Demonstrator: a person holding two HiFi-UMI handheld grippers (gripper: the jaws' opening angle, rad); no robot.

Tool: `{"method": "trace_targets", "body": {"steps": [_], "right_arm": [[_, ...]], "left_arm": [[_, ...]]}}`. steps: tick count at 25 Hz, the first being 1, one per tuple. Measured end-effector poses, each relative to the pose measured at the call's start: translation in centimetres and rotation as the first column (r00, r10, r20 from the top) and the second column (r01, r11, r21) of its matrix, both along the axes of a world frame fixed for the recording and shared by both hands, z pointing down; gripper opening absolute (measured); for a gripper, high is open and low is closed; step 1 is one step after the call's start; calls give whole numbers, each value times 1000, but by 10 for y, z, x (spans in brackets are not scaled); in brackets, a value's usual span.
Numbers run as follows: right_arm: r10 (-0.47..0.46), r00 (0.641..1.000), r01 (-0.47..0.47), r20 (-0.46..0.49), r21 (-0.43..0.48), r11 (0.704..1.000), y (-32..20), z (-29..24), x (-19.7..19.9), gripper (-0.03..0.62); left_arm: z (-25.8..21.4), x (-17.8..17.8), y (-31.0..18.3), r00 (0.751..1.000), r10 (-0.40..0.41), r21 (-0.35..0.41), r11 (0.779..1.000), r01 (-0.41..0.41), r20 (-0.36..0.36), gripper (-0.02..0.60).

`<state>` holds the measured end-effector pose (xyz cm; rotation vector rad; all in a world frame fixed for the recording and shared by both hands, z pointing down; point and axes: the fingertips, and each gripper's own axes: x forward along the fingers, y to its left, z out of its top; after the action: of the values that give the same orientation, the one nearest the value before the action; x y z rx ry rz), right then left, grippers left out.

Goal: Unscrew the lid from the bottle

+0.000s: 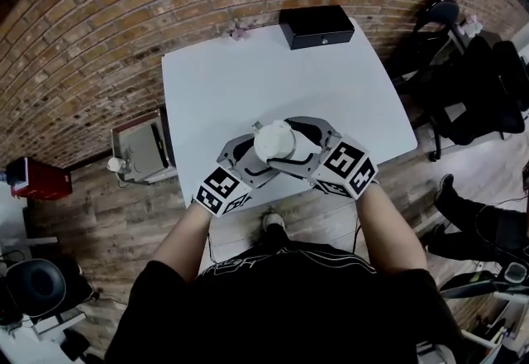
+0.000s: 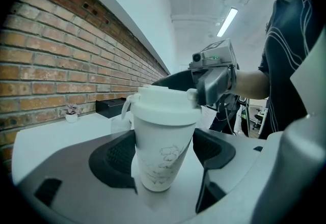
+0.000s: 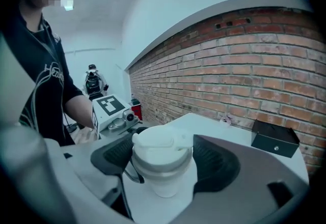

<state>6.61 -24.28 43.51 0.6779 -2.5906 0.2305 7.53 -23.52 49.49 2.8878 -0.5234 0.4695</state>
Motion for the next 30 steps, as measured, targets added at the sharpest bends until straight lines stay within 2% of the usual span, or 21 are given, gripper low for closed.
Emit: {"method": "trace_targets", "body": {"steps": [4, 8, 12, 17, 21, 24, 28, 30], "right_arm": [[-195, 980, 194, -32, -24, 981, 2, 0, 0, 370], [-366, 929, 363, -60, -47, 931, 2, 0, -2, 370], [-509, 853, 503, -114, -80, 860, 5, 1, -2, 371], [-658, 728, 652, -191, -105, 751, 8, 0, -5, 371], [-708, 665, 701, -237, -130, 701, 10, 2, -7, 373], [-702, 666, 697, -254, -124, 706, 13, 2, -9, 374], [-648, 730, 643, -219, -104, 759, 14, 1, -11, 381], [-618, 769, 611, -166, -95, 786, 15, -2, -11, 444]], "left_arm": [[-1, 2, 1, 1000, 10, -6, 1000, -10, 2, 365], [-2, 1, 0, 1000, 12, -11, 1000, -12, -4, 365], [-2, 1, 2, 1000, 18, -14, 1000, -18, -4, 365], [-3, 0, 1, 1000, 14, -3, 1000, -14, -11, 365], [-1, -2, 2, 1000, 15, 3, 1000, -15, 0, 365], [-1, -3, 4, 1000, 8, 10, 1000, -8, 6, 365], [-2, -4, 2, 1000, -12, -1, 1000, 12, 5, 365], [-3, -3, -1, 1000, -23, -1, 1000, 23, -7, 365]]}}
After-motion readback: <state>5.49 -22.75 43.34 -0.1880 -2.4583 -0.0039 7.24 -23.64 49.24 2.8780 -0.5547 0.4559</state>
